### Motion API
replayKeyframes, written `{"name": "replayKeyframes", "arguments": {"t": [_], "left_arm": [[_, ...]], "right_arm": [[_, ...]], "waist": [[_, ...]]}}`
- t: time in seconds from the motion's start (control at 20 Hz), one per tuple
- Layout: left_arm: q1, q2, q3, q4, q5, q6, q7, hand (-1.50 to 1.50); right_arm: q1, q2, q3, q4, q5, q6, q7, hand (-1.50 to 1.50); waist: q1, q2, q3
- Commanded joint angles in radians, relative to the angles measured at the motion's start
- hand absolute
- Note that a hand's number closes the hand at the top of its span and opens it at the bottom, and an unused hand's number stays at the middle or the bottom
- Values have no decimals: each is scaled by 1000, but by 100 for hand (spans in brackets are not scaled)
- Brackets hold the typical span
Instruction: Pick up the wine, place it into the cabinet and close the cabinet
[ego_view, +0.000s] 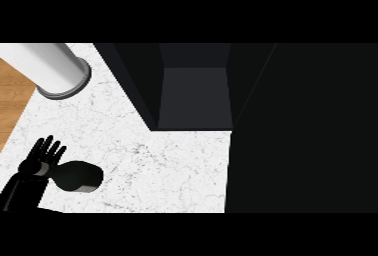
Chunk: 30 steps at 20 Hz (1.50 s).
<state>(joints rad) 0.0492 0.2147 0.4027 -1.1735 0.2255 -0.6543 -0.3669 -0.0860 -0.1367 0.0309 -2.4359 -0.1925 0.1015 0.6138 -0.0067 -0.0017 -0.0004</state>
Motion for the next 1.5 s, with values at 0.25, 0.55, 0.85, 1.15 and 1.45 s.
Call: {"name": "replayKeyframes", "arguments": {"t": [0.25, 0.55, 0.85, 1.15, 1.45], "left_arm": [[-55, -4, -40, 188, -120, 34, -162, -150], [-119, 14, -60, 310, -136, 6, -226, -150], [-147, -6, -55, 381, -127, 47, -274, -150], [-140, -27, -90, 301, -51, -16, -176, 150], [-216, 3, -150, 404, -140, -32, -301, 150]], "right_arm": [[-6, 4, -5, -172, -64, -38, 108, -150], [-24, -6, -33, -131, -82, -9, 76, -150], [26, 14, 1, -166, -66, 0, 69, -150], [-23, 39, 60, -155, 1, -50, 109, -150], [44, 27, 16, -104, -33, 28, 5, -150]], "waist": [[-2, 0, -1], [-5, 2, -1], [-11, 1, -1], [1, -1, 0], [-9, 2, -1]]}}
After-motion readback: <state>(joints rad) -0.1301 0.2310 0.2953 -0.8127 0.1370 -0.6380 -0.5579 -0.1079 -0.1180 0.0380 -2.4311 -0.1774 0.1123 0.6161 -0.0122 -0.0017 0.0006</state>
